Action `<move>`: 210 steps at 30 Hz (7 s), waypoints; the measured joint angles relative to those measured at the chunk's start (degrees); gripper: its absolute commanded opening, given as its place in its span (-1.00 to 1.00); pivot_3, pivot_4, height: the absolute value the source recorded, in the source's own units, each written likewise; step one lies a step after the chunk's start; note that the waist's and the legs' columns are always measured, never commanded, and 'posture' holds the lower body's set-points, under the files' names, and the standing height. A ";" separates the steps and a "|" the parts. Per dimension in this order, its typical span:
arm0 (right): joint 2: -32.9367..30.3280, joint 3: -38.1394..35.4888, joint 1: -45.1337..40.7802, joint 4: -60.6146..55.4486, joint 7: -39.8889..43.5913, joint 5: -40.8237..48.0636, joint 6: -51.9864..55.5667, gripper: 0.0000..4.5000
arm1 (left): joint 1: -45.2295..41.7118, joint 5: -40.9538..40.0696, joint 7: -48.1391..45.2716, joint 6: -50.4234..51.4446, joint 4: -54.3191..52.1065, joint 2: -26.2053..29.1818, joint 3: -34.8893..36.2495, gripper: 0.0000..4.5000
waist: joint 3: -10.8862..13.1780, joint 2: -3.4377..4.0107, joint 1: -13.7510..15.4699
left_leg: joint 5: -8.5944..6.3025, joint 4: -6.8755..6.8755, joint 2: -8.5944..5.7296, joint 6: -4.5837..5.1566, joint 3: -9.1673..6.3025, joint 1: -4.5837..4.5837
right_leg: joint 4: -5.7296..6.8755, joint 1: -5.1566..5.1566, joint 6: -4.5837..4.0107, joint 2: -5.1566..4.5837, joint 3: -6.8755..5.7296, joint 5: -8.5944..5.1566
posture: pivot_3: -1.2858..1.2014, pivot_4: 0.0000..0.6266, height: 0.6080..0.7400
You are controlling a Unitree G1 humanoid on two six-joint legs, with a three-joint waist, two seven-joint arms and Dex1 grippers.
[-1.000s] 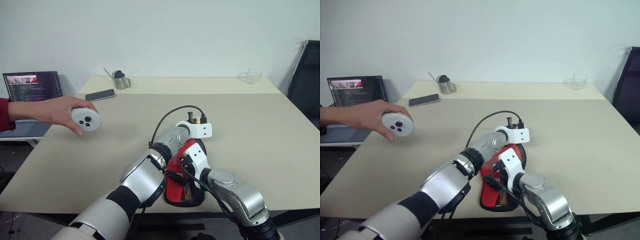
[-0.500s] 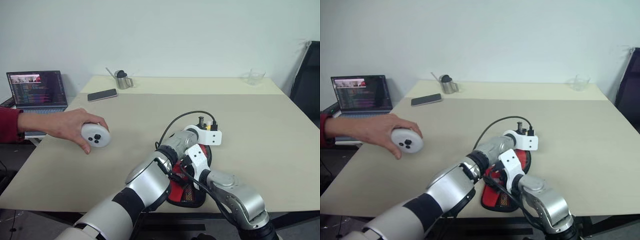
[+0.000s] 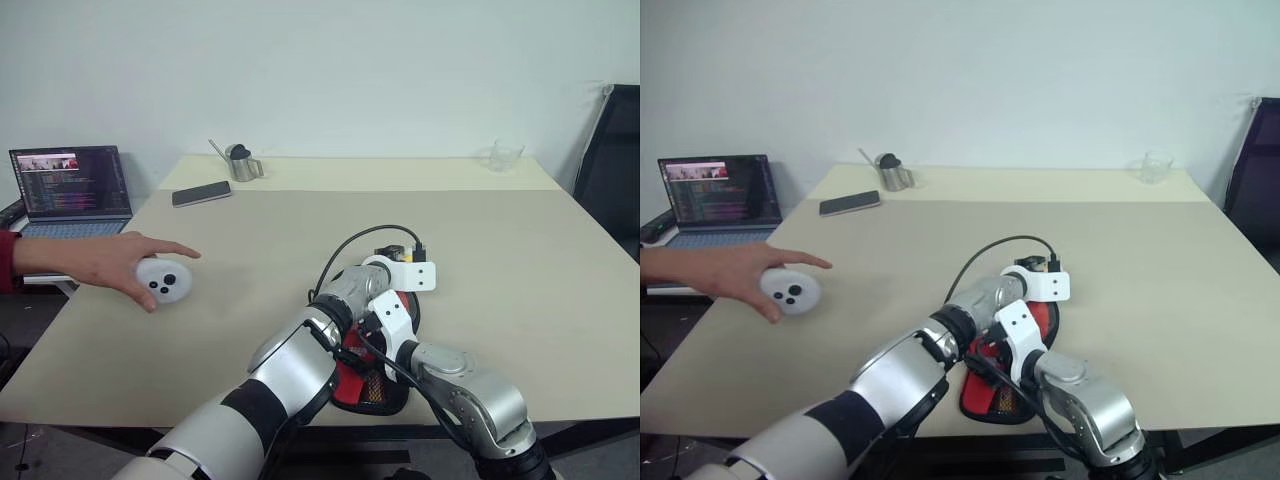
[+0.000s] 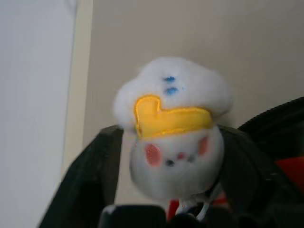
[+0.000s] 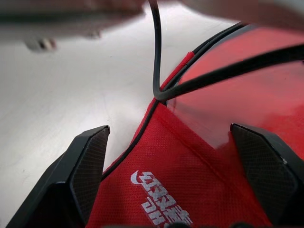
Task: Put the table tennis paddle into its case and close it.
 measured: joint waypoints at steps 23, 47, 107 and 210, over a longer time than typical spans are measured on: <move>-26.96 -15.09 -7.45 2.14 20.36 8.31 -3.80 1.00 | -0.47 -27.87 -41.81 -13.49 -10.64 17.92 21.43 0.91 | 0.12 -0.02 -0.35 | -0.03 -0.02 0.17 0.04 0.01 -0.05 | -0.26 0.06 0.02 0.11 0.00 0.02 | 0.03 -0.52 1.00; -12.24 -11.02 -16.03 28.69 0.45 -7.29 -10.12 1.00 | 39.17 -46.75 -70.82 21.76 -76.09 47.80 21.47 0.91 | 0.14 0.17 -1.99 | -0.04 -0.04 0.27 0.06 0.02 0.09 | -0.11 0.06 -0.05 0.04 0.26 0.03 | 0.03 -0.52 1.00; -1.06 -26.76 -41.53 60.22 -6.73 -1.62 -26.53 1.00 | 32.67 -41.91 -31.30 26.40 -54.46 16.24 16.80 0.96 | 0.19 0.26 -1.70 | -0.01 -0.13 0.19 -0.01 0.01 -0.03 | -0.27 -0.01 -0.07 -0.12 0.31 0.04 | 0.03 -0.52 1.00; -54.97 -10.23 21.82 -7.94 44.43 0.40 -32.09 -0.81 | 22.01 -38.69 -22.94 14.50 -27.94 4.47 15.70 1.00 | -0.69 0.80 3.51 | -0.35 -0.14 -0.14 0.07 -0.88 0.04 | -1.87 1.32 1.00 -0.58 -0.76 -0.41 | 0.03 -0.52 1.00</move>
